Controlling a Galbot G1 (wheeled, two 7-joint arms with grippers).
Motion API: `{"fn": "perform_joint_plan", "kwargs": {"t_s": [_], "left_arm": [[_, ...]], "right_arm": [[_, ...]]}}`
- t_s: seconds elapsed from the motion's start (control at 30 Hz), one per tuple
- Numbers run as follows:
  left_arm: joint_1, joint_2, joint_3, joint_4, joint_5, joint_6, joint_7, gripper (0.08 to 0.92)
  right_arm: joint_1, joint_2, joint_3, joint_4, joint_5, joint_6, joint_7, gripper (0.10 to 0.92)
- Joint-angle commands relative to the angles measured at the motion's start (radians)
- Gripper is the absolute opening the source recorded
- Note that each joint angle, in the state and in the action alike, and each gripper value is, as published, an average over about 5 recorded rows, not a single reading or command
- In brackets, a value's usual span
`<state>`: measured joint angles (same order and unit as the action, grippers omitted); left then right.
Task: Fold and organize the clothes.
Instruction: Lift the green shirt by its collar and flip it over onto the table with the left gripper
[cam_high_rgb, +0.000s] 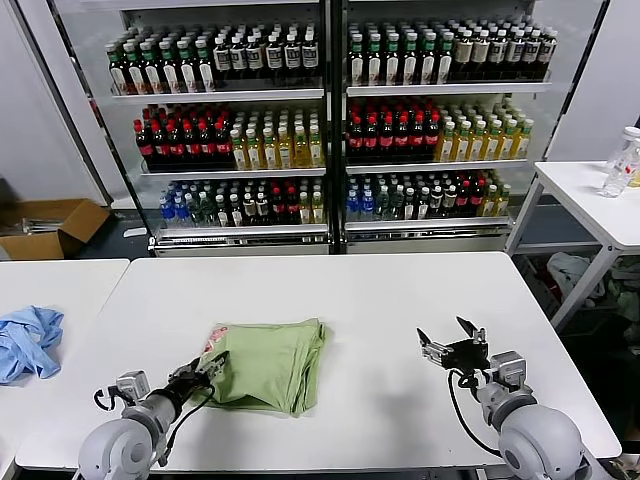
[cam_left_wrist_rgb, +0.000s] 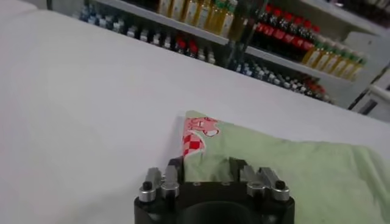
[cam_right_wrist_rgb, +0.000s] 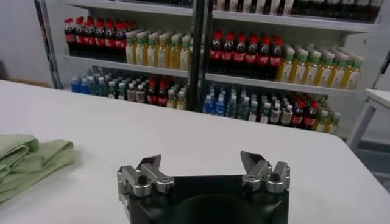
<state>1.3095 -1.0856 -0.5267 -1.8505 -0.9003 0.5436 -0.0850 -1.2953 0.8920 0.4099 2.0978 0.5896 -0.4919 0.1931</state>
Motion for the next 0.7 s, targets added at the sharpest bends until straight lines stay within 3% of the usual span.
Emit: {"fn": "perform_joint_plan", "kwargs": {"t_s": [0.03, 0.3, 0.47, 0.57, 0.7], "left_arm": [[-0.015, -0.009, -0.044, 0.054, -0.287, 0.034, 0.071, 0.456], [0.009, -0.028, -0.199, 0.061, -0.539, 0.035, 0.052, 0.222], [0.033, -0.021, -0.318, 0.048, -0.641, 0.035, 0.025, 0.118], [0.039, 0.016, -0.431, 0.033, -0.685, 0.035, 0.003, 0.108], [0.050, 0.134, -0.624, 0.022, -0.667, 0.034, -0.018, 0.108]], "right_arm": [[-0.023, -0.002, 0.040, 0.020, 0.004, 0.001, 0.003, 0.823], [-0.035, -0.008, 0.060, 0.033, 0.012, 0.002, 0.005, 0.823], [-0.033, -0.013, 0.066, 0.035, 0.018, 0.005, 0.006, 0.823], [-0.022, -0.014, 0.060, 0.032, 0.022, 0.008, 0.006, 0.823], [-0.002, -0.012, 0.045, 0.027, 0.026, 0.016, 0.005, 0.823]]}}
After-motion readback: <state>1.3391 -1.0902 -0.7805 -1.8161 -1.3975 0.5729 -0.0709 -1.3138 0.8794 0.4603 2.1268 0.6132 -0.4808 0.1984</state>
